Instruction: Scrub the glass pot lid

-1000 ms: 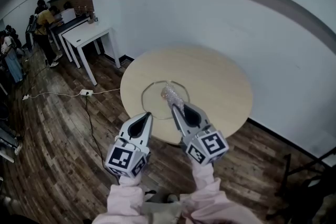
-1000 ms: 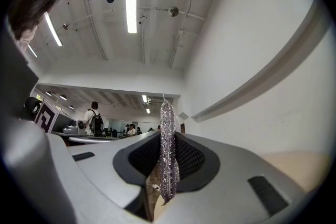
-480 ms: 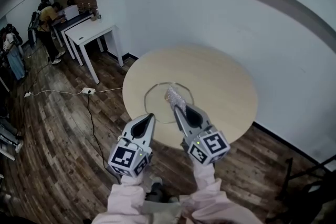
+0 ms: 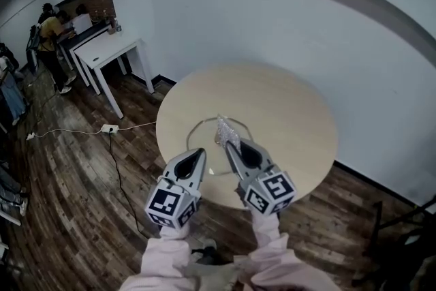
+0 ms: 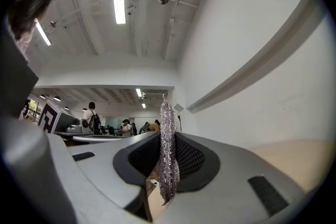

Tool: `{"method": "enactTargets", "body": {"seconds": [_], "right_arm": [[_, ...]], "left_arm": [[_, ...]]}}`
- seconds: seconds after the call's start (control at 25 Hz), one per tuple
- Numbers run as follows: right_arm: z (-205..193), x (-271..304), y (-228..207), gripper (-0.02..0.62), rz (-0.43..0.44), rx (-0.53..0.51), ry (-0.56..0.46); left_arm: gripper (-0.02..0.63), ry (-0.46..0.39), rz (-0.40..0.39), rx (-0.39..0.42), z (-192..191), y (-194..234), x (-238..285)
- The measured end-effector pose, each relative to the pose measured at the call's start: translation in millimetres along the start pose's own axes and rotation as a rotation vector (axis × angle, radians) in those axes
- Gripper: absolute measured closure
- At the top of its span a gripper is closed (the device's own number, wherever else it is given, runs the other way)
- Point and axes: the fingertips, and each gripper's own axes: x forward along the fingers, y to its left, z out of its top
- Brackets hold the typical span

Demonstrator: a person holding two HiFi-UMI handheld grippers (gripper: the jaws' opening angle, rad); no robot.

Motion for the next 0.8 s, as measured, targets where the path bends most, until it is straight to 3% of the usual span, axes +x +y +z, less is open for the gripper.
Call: {"method": "enactTargets", "body": {"seconds": [0.8], "right_arm": [[-24.4,59.1,-33.5,0.520,-0.118,0.019,0.028]], "left_arm": [[0.612,0.011,-0.120,-0.029,-19.8,63.1,53.6]]}}
